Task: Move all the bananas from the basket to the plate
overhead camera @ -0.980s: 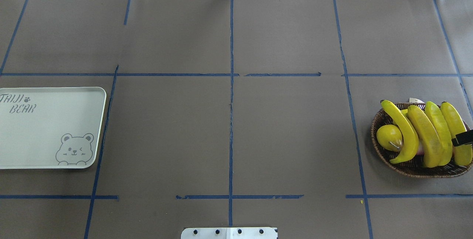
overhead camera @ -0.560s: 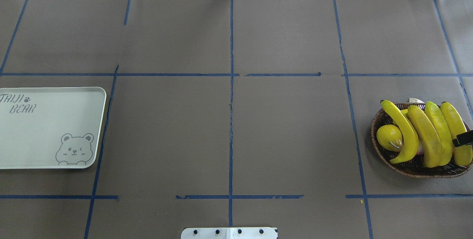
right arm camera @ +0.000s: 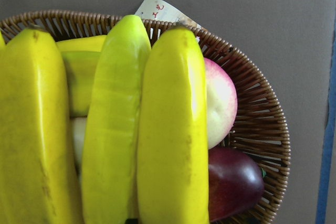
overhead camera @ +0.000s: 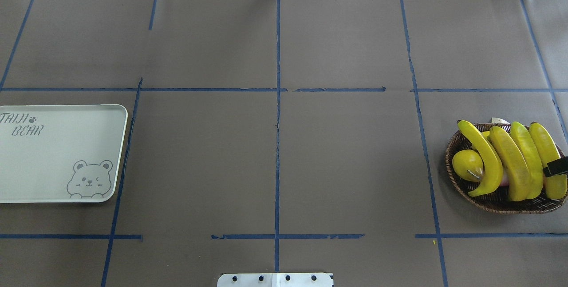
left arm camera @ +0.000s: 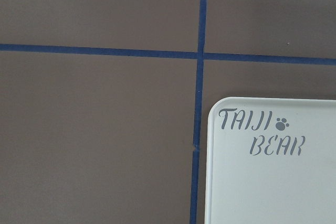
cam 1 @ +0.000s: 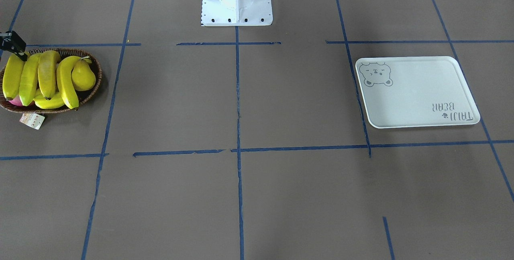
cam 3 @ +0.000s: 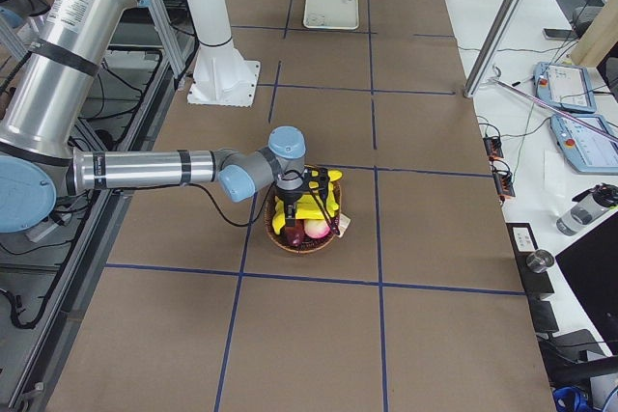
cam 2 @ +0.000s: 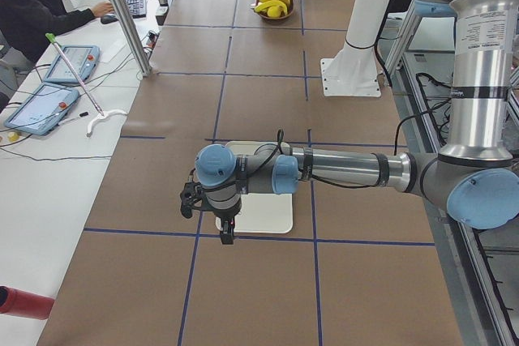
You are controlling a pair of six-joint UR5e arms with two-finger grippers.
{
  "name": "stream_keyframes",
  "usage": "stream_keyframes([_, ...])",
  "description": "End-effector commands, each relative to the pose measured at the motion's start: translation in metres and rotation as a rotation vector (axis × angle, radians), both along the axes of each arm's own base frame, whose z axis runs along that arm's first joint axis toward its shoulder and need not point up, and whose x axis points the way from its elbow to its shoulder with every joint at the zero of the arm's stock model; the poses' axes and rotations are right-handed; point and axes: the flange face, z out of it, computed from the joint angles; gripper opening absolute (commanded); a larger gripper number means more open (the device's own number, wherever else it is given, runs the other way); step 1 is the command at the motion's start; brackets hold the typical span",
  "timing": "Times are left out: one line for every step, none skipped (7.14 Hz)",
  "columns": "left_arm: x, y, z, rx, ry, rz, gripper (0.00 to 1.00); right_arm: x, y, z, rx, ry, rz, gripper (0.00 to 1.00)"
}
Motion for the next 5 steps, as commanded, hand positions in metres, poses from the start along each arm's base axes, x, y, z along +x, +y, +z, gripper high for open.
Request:
stream_keyframes([0.0,-0.0008,-0.001,0.002,0.0,0.0,1.0,-0.0019,-0.0012,0.0002,0.0,0.0,-0.003,0.72])
stream_keyframes([-0.0007,-0.0013,-0.0016,0.001,0.0,-0.003,1.0,-0.0039,-0.0043,0.0002,0.002,-0.002,-0.002,0.72])
stream_keyframes([0.0,-0.0022,-0.0025,0.004,0.0,-0.001,1.0,-0.0041,-0.0048,0.002,-0.001,0.0,-0.002,0.71])
stream_keyframes([0.0,-0.0021,-0.0024,0.003,0.0,-0.001,1.0,-0.0041,-0.0048,0.002,-0.001,0.0,-0.002,0.71])
stream_keyframes([0.0,-0.0021,-0.0024,0.003,0.0,-0.001,1.0,-0.0042,-0.0047,0.0027,-0.002,0.0,-0.003,0.63])
